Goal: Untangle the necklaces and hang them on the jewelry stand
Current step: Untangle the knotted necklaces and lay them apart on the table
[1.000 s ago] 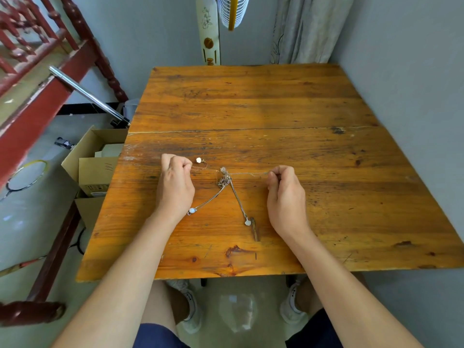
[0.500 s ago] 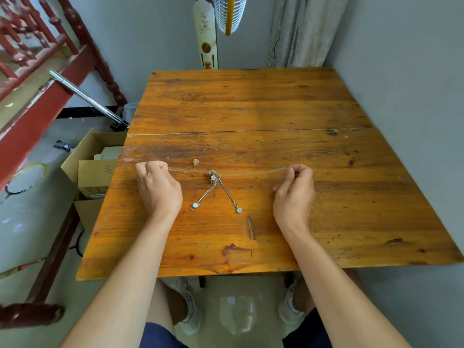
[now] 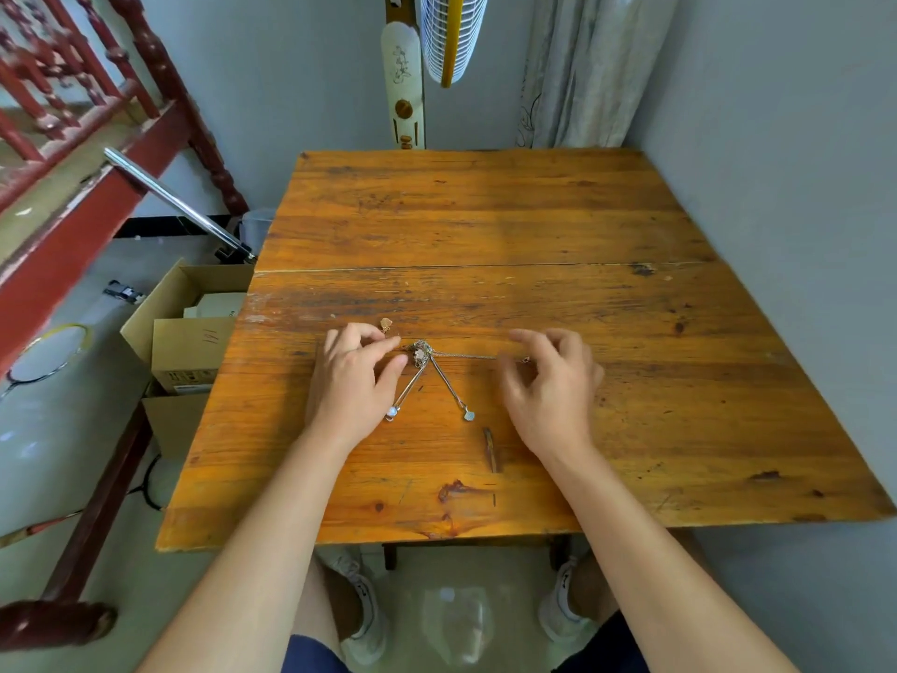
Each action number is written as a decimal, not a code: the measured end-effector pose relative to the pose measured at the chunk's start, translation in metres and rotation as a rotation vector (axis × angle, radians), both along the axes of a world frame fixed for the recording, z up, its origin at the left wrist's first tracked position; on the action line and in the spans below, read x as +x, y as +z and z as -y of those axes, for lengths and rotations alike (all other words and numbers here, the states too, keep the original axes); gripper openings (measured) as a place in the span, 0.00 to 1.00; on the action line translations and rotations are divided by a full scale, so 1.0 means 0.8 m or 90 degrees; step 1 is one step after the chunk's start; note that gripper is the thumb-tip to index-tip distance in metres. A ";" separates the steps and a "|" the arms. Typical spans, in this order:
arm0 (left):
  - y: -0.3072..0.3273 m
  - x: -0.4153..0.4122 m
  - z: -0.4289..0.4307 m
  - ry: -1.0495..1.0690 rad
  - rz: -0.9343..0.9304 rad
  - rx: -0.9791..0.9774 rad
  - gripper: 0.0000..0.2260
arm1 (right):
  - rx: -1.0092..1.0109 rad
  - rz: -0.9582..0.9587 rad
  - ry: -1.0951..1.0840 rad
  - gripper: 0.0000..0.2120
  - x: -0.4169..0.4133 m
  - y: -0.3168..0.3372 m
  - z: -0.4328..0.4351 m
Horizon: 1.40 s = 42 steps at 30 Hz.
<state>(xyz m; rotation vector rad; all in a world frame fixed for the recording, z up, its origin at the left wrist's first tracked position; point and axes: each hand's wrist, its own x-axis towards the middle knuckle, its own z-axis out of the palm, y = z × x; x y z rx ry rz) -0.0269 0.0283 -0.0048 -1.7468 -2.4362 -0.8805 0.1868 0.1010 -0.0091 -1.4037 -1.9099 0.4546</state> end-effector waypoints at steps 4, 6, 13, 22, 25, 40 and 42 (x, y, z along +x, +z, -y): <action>0.003 -0.001 -0.004 0.024 0.054 0.037 0.09 | -0.013 0.130 0.092 0.11 -0.022 0.013 -0.013; 0.004 0.000 -0.005 0.039 0.061 0.039 0.07 | -0.039 0.183 0.092 0.11 -0.029 0.022 -0.017; 0.001 0.001 -0.007 0.059 -0.002 -0.019 0.07 | 0.004 0.207 0.117 0.11 -0.033 0.006 -0.015; 0.002 0.005 -0.004 0.051 -0.020 0.041 0.06 | 0.066 0.008 0.055 0.03 -0.027 -0.006 -0.009; 0.003 0.008 0.001 0.027 -0.001 0.090 0.06 | 0.118 -0.041 0.088 0.03 -0.022 -0.005 -0.005; 0.006 0.027 0.025 0.026 -0.023 0.180 0.06 | 0.063 -0.183 0.058 0.08 -0.016 0.011 0.000; 0.006 0.030 0.032 0.048 -0.004 0.180 0.05 | 0.033 -0.191 0.042 0.04 -0.011 0.011 0.003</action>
